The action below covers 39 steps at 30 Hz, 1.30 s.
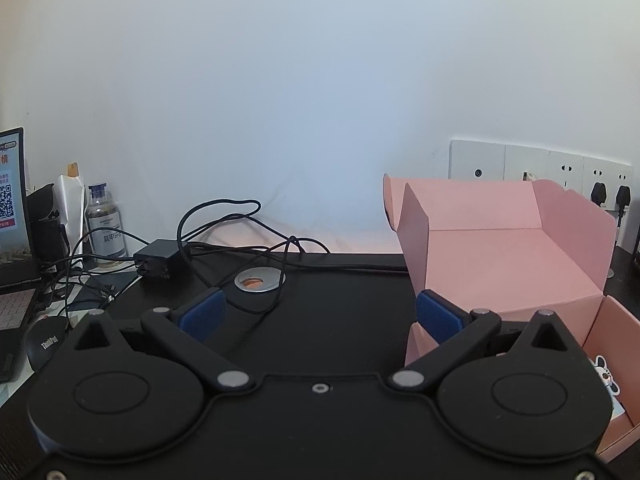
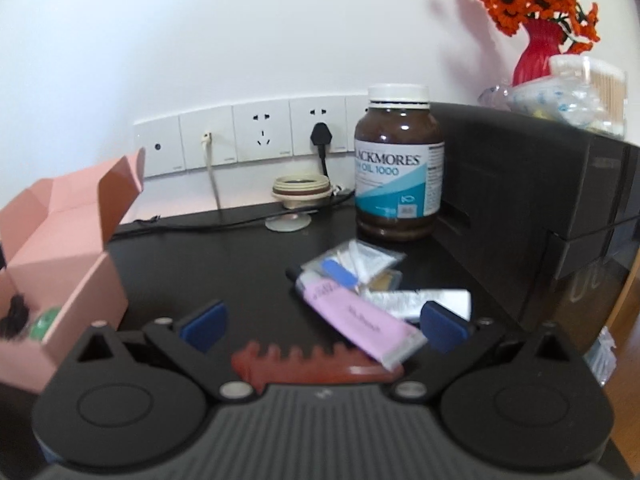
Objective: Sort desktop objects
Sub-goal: 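Move the right gripper to the pink Ms.Brandy tube on the desk, then close the right gripper on the pink Ms.Brandy tube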
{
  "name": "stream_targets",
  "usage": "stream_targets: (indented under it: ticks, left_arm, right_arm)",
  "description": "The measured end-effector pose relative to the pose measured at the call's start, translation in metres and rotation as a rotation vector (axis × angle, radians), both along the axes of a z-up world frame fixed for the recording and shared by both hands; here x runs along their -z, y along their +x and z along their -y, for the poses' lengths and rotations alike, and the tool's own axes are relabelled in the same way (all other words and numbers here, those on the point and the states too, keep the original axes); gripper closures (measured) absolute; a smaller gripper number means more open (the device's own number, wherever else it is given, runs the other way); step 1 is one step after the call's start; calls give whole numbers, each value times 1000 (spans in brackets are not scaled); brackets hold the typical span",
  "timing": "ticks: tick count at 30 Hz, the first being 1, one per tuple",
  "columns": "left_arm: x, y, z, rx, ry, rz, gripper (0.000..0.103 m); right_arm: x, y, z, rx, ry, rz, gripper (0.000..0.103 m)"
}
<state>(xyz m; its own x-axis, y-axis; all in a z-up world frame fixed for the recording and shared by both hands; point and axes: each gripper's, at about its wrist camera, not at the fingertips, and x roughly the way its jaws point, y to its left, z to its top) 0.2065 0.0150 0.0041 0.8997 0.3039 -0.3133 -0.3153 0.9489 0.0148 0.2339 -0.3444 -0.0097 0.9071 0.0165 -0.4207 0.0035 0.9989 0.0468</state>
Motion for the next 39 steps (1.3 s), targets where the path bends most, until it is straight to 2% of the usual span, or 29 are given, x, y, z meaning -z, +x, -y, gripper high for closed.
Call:
stream_targets:
  ticks: [8,18,25,32,39]
  left_arm:
    - [-1,-1,-3,-17,-11,-1,0]
    - [-2,-3,0,-13,6,12,0]
    - [-4,-5,0,-16,5,25,0]
    - [-5,-5,-1,-14,1,27,0]
    - [-6,-7,0,-9,9,34,0]
  right_arm:
    - [4,31,8,48,55,-86,1]
    - [11,52,6,26,67,-171,1]
    - [12,45,8,5,99,-148,1]
    - [13,50,10,8,128,-174,2]
    - [13,58,-2,6,53,-206,2]
